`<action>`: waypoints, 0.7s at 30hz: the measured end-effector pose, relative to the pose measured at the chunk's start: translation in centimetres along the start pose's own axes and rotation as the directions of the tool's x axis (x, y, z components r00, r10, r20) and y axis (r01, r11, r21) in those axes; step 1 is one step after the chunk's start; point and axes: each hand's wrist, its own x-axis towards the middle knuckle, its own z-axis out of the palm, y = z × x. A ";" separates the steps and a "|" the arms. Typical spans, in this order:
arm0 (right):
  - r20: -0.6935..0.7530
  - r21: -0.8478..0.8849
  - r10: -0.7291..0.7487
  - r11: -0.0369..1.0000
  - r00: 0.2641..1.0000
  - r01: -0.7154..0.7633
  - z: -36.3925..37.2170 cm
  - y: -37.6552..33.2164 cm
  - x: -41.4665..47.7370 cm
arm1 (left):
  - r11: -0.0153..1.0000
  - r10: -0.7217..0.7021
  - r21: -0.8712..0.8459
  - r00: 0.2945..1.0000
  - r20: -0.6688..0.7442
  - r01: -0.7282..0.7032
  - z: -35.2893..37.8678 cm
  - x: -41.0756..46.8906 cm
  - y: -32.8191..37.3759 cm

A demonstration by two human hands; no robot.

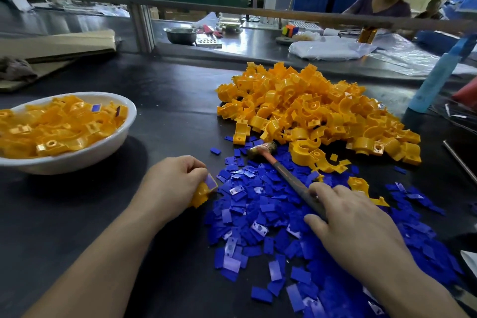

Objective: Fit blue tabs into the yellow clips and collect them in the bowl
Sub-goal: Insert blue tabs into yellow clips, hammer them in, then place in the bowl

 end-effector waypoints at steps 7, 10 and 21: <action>-0.024 0.048 0.016 0.999 1.000 -0.015 -0.6 0.4 -0.1 | 0.923 -0.074 0.382 0.996 0.052 0.049 -1.3 -0.4 0.0; 0.020 0.313 0.086 0.946 0.996 -0.088 -1.8 0.0 -0.1 | 0.854 -0.040 0.520 0.998 0.048 0.010 -1.3 -0.9 0.3; 0.247 0.678 -0.032 0.720 0.968 -0.149 -3.1 -2.8 -0.7 | 0.800 0.007 0.599 0.999 0.045 -0.032 -1.4 -1.0 0.0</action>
